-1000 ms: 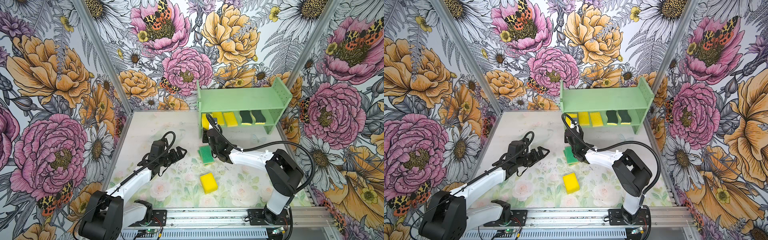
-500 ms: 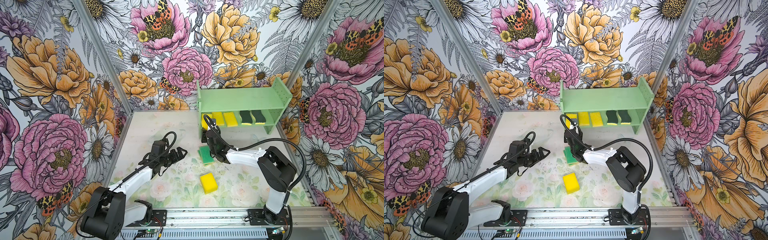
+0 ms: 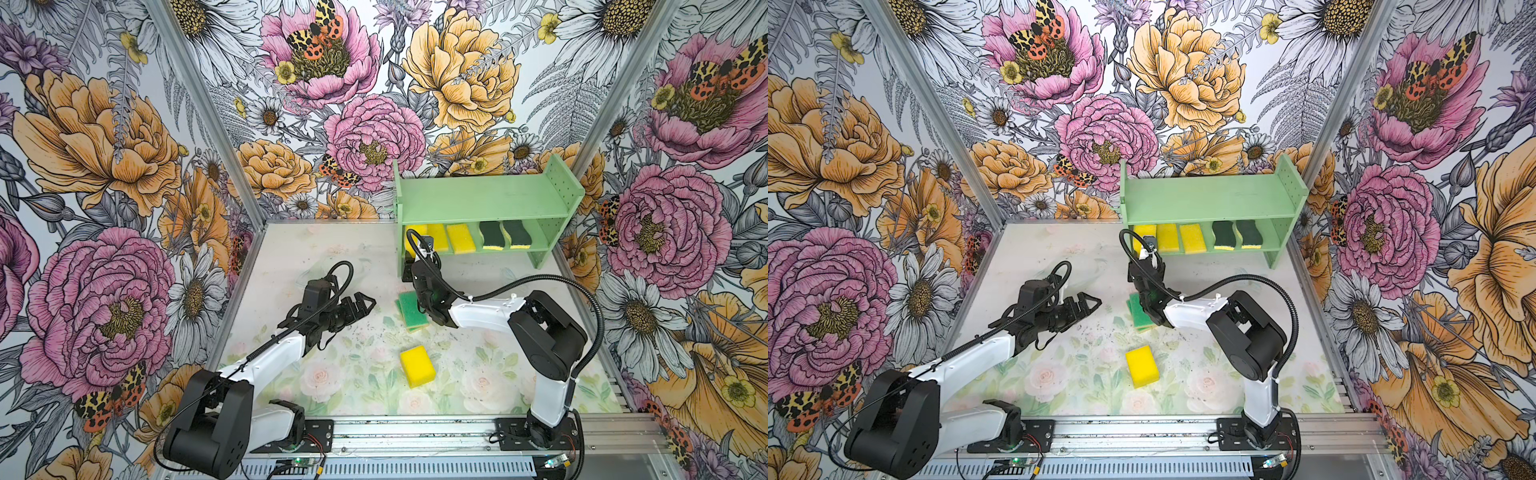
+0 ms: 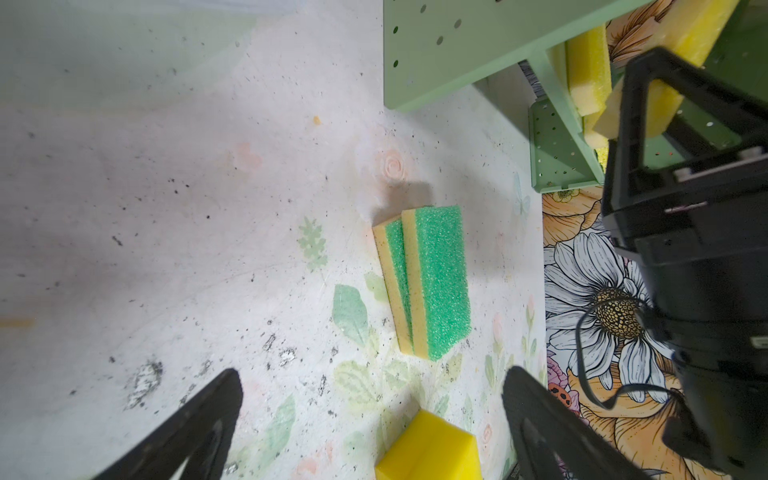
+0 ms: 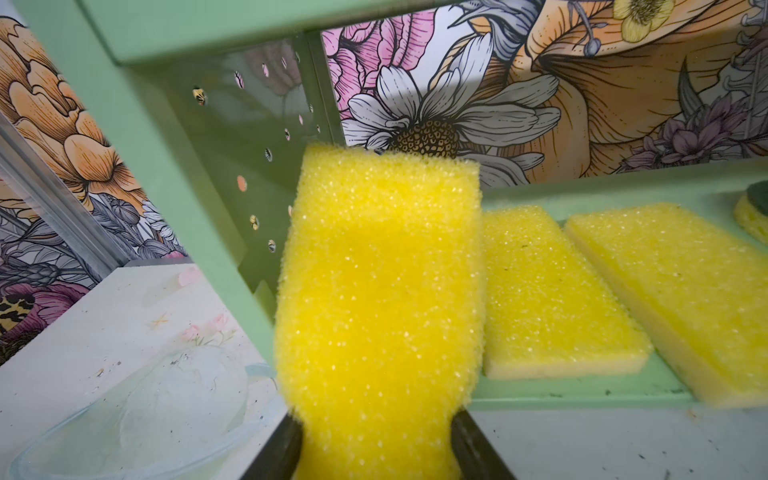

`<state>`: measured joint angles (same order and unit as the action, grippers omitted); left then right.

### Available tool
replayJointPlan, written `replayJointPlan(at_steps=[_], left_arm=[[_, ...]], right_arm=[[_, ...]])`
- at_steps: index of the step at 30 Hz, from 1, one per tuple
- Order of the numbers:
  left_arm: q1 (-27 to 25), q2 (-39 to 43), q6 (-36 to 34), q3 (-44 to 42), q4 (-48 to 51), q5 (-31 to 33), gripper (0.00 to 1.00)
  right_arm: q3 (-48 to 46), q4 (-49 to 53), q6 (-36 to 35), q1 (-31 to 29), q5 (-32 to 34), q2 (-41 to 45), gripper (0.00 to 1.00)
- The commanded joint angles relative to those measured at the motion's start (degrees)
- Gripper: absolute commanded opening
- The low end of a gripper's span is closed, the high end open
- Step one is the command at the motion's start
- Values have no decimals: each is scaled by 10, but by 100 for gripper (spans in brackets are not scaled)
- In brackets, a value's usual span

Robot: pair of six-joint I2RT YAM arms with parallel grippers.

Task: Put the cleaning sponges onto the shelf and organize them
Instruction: 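Push the held yellow sponge deeper into the lower tier beside the others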

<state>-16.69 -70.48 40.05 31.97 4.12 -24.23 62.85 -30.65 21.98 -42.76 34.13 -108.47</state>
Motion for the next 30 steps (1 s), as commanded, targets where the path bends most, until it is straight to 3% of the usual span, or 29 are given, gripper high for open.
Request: replayJointPlan(at_steps=[1,30], left_arm=[[4,-4,-14,15,-13,-16,99],[5,-13,-18,20,-10,-17,99]], right_arm=[[14,-36,-1,-1,28,-17,48],[66,-62,-56,-3,35,-69,48]])
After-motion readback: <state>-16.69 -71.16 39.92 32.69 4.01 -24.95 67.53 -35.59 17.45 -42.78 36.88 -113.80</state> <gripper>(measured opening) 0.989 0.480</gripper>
